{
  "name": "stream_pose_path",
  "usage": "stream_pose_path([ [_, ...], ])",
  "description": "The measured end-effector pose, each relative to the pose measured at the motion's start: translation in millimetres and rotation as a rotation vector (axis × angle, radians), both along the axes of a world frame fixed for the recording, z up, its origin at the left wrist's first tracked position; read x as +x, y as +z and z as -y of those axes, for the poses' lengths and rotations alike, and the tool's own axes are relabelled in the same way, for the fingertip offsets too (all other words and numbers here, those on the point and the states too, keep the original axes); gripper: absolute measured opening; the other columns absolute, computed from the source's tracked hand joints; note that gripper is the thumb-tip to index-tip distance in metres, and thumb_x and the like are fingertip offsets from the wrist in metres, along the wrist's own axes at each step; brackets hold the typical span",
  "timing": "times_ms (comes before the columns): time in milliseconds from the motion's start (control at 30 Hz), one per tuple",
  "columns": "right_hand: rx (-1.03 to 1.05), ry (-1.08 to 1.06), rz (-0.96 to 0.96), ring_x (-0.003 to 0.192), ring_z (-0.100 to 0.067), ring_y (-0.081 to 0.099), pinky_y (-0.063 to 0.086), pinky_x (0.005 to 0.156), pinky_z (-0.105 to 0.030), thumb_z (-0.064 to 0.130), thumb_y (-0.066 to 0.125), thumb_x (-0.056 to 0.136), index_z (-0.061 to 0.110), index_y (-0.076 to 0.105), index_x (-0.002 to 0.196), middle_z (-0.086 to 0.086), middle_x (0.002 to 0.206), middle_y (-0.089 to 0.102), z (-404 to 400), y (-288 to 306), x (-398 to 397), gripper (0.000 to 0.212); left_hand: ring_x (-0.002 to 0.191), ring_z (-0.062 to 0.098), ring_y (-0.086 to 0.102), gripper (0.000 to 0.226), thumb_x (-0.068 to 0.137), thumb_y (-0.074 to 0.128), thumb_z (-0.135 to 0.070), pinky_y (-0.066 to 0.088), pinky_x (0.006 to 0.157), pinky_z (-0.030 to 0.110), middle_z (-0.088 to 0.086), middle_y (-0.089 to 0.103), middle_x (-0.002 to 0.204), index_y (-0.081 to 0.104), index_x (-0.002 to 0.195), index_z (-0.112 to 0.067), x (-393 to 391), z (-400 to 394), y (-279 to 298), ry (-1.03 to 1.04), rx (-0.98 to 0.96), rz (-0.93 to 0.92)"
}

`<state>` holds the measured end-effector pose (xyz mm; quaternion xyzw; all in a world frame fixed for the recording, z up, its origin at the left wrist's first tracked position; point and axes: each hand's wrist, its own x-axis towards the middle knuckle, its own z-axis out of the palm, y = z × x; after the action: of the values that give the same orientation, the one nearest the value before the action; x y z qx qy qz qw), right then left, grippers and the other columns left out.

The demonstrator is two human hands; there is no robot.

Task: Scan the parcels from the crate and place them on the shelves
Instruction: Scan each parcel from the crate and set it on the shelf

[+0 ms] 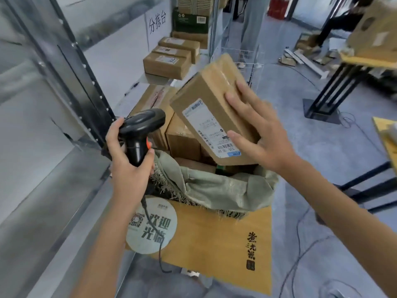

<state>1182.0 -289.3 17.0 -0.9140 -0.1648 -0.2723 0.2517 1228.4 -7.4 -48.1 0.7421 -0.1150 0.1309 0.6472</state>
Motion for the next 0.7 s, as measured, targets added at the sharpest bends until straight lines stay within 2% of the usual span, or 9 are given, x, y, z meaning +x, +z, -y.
stream_pose_path([
  [167,-0.353,0.151,-0.179,0.11,-0.039,0.051,0.043,0.096,-0.056,0.035,0.06,0.094,0.026,0.038,0.15,-0.009,0.162,0.029,24,-7,15,0.061,0.074,0.019,0.067,0.085,0.094,0.064,0.008,0.057,0.061,0.027,0.007,0.065,0.106,0.032,0.146,-0.05,45,13,-20,-0.017,-0.002,-0.05],
  [233,-0.491,0.195,-0.223,0.103,-0.039,0.051,0.047,0.092,-0.055,0.035,0.061,0.094,0.029,0.039,0.151,-0.005,0.162,0.03,24,-16,17,0.061,0.072,0.014,0.068,0.082,0.095,0.064,0.007,0.056,0.062,0.022,0.014,0.063,0.115,0.033,0.145,-0.05,54,17,-26,0.009,0.025,-0.059],
  [300,-0.62,0.238,-0.228,0.102,-0.038,0.052,0.048,0.09,-0.052,0.038,0.056,0.095,0.031,0.041,0.15,-0.003,0.162,0.032,24,-24,19,0.058,0.074,0.012,0.07,0.085,0.095,0.064,0.006,0.056,0.064,0.018,0.018,0.061,0.125,0.031,0.141,-0.058,62,20,-31,0.031,0.073,-0.054],
  [367,-0.672,0.257,-0.243,0.104,-0.038,0.053,0.048,0.091,-0.051,0.042,0.052,0.096,0.034,0.039,0.151,-0.001,0.162,0.03,24,-27,22,0.058,0.092,0.016,0.073,0.089,0.095,0.064,0.004,0.061,0.075,0.025,0.019,0.059,0.135,0.028,0.138,-0.066,70,21,-35,0.038,0.114,-0.057],
  [433,-0.674,0.261,-0.267,0.105,-0.038,0.053,0.049,0.091,-0.052,0.042,0.051,0.094,0.036,0.038,0.152,0.001,0.163,0.029,23,-27,25,0.059,0.112,0.029,0.069,0.09,0.095,0.065,0.003,0.061,0.092,0.041,0.019,0.057,0.14,0.026,0.14,-0.064,75,23,-39,0.029,0.142,-0.088],
  [467,-0.674,0.264,-0.276,0.105,-0.038,0.053,0.049,0.09,-0.052,0.042,0.05,0.094,0.036,0.04,0.151,0.001,0.162,0.03,21,-27,25,0.059,0.116,0.03,0.067,0.089,0.095,0.065,0.003,0.059,0.097,0.042,0.019,0.058,0.14,0.027,0.142,-0.061,76,25,-43,0.016,0.148,-0.103],
  [500,-0.678,0.268,-0.28,0.104,-0.038,0.054,0.05,0.088,-0.053,0.041,0.05,0.093,0.035,0.041,0.151,0.002,0.162,0.032,19,-28,25,0.059,0.117,0.027,0.067,0.087,0.095,0.065,0.004,0.058,0.097,0.033,0.018,0.058,0.14,0.027,0.145,-0.057,77,26,-47,0.002,0.155,-0.11],
  [567,-0.684,0.275,-0.292,0.102,-0.039,0.055,0.051,0.086,-0.053,0.038,0.055,0.091,0.034,0.044,0.149,0.001,0.16,0.034,16,-27,24,0.06,0.114,0.015,0.067,0.085,0.094,0.066,0.004,0.052,0.087,0.01,0.014,0.058,0.14,0.028,0.149,-0.048,77,30,-55,-0.015,0.179,-0.107],
  [700,-0.644,0.26,-0.33,0.098,-0.038,0.055,0.051,0.086,-0.054,0.035,0.055,0.088,0.033,0.048,0.147,0.0,0.159,0.037,18,-20,20,0.059,0.108,0.006,0.066,0.085,0.094,0.066,0.005,0.046,0.078,0.001,0.007,0.056,0.14,0.028,0.148,-0.049,75,33,-63,-0.026,0.186,-0.124],
])
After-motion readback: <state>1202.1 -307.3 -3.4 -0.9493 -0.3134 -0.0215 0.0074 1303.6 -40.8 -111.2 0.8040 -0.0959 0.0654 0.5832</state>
